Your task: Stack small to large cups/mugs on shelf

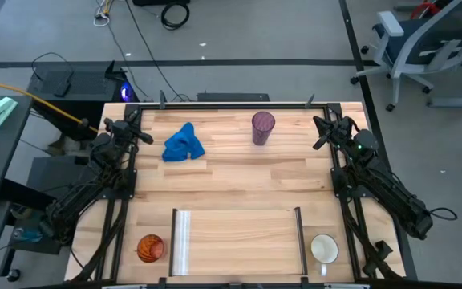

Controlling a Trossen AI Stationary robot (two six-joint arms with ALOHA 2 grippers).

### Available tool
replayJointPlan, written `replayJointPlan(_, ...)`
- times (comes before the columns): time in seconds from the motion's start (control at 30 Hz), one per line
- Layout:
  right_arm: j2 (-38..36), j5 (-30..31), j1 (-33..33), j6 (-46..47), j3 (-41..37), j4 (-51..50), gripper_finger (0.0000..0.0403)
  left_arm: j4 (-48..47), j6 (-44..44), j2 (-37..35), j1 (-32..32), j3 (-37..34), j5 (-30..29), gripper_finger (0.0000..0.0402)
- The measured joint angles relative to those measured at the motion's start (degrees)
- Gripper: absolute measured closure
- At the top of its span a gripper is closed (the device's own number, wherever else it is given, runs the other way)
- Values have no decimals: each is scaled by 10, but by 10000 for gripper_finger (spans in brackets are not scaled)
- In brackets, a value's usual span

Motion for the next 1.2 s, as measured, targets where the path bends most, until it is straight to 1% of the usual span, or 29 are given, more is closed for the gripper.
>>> replayJointPlan(0.27,0,0,0,0,0,0,386,0,0,0,0,0,0,376)
replayJointPlan(0.63,0,0,0,0,0,0,386,0,0,0,0,0,0,366)
replayJointPlan(0.93,0,0,0,0,0,0,386,0,0,0,0,0,0,376)
replayJointPlan(1.2,0,0,0,0,0,0,386,0,0,0,0,0,0,367)
